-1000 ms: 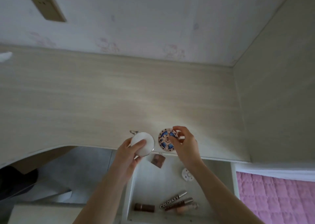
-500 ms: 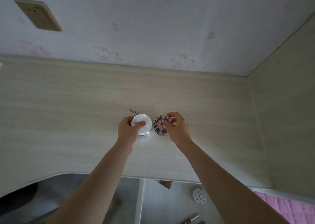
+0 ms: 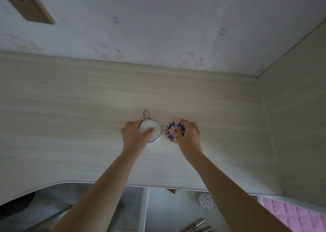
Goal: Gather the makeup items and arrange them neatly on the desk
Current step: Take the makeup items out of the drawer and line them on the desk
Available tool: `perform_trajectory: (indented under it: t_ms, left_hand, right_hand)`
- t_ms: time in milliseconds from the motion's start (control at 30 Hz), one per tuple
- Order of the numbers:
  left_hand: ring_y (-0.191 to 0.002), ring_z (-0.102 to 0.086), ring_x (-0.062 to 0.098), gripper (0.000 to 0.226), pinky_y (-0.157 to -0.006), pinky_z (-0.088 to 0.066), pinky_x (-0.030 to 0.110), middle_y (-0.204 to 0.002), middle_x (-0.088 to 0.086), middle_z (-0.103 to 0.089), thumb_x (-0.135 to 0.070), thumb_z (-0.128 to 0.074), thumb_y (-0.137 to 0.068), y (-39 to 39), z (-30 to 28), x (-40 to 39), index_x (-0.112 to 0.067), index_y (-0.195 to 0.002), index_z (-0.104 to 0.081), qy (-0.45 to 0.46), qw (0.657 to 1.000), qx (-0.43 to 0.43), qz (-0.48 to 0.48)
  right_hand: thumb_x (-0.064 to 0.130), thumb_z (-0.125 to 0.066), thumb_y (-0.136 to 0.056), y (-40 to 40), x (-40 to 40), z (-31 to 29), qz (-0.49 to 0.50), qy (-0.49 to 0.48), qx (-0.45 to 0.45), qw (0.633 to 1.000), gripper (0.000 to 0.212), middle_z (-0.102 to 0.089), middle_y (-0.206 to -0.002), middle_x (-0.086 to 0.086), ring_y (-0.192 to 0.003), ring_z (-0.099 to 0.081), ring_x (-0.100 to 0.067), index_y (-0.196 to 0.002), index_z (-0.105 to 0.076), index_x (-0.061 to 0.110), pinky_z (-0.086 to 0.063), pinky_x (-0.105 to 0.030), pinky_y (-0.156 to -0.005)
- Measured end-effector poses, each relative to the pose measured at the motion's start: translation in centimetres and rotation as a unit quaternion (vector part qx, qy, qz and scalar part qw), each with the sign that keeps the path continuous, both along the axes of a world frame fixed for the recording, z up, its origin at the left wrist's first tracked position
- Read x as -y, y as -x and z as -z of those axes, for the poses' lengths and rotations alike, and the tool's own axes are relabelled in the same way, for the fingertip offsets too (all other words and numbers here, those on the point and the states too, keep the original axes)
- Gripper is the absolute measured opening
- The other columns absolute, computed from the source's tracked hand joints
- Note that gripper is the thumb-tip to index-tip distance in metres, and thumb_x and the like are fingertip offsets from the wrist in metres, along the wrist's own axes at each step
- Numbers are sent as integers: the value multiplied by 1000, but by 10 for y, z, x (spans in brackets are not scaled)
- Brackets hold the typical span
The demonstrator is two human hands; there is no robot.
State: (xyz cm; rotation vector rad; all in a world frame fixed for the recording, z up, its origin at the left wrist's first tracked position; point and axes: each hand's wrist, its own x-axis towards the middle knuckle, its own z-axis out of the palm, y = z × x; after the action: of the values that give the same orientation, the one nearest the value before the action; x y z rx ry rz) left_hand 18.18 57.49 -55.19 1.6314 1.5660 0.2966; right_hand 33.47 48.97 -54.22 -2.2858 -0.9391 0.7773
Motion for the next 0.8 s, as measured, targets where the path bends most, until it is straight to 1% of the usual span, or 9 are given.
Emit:
perform_trajectory:
  t_ms: [33,100,167,267,333,400,467,633,800]
  left_hand:
    - [-114,-42,25,50,-83,-25,26,-115,2,-51,-49,-64,-71,-1,0,0,-25,-116,-65,-1,1000,-18,-1]
    - [-115,-38,28,42,-87,-31,31,-120,3,-47,-38,-69,-80,-3,-1,2,-26,-120,-63,4,999,-30,-11]
    - [-113,-38,28,45,-92,-35,37,-124,4,-46,-35,-68,-83,-4,-3,7,-26,-126,-59,-18,999,-45,-7]
    - [-113,-40,29,52,-92,-35,37,-129,5,-45,-33,-68,-84,-2,1,21,-23,-133,-52,-100,994,-42,10]
    - [-119,-39,27,59,-94,-36,34,-135,2,-45,-31,-72,-81,3,9,32,-20,-134,-49,-175,983,-20,55]
    - [-127,-37,27,64,-101,-39,36,-142,2,-42,-30,-74,-80,9,18,40,-16,-137,-47,-236,964,-16,119]
    - [-133,-35,29,65,-105,-40,39,-146,3,-39,-27,-73,-81,11,25,43,-15,-138,-45,-257,954,-20,153]
    - [-132,-38,31,61,-96,-44,32,-144,6,-43,-19,-74,-81,3,30,37,-12,-136,-50,-267,952,-14,148]
    - [-129,-41,34,54,-87,-48,33,-140,11,-48,-22,-70,-82,-12,33,16,-7,-132,-54,-281,948,-21,151]
  right_hand:
    - [17,-46,-98,0,1,2,-13,6,21,1000,38,-47,-128,-6,-114,-46,-23,-136,-49,15,-44,-27,-91]
    - [16,-46,-98,-1,3,5,-26,12,55,998,37,-46,-132,-7,-118,-41,-24,-135,-49,12,-40,-28,-93]
    - [14,-47,-97,-2,4,6,-34,8,80,996,37,-47,-133,-8,-119,-41,-25,-134,-49,11,-39,-28,-93]
    - [19,-50,-96,0,8,6,-54,-18,115,992,41,-47,-133,-7,-119,-42,-27,-136,-46,11,-43,-35,-97]
    - [26,-51,-95,5,14,8,-87,-36,141,986,47,-45,-138,-6,-124,-40,-27,-139,-42,11,-44,-40,-100]
    - [36,-53,-94,8,20,12,-139,-27,164,976,58,-37,-145,-6,-132,-34,-26,-143,-34,13,-41,-38,-104]
    - [41,-56,-91,10,25,19,-172,-6,179,969,67,-29,-150,-8,-136,-29,-27,-146,-30,13,-38,-38,-107]
    - [26,-66,-88,10,21,26,-170,-17,205,964,59,-38,-144,-16,-128,-42,-34,-139,-42,8,-51,-42,-95]
    - [18,-69,-84,-3,3,25,-180,-24,194,964,63,-35,-145,-18,-130,-39,-36,-140,-40,8,-53,-42,-93]
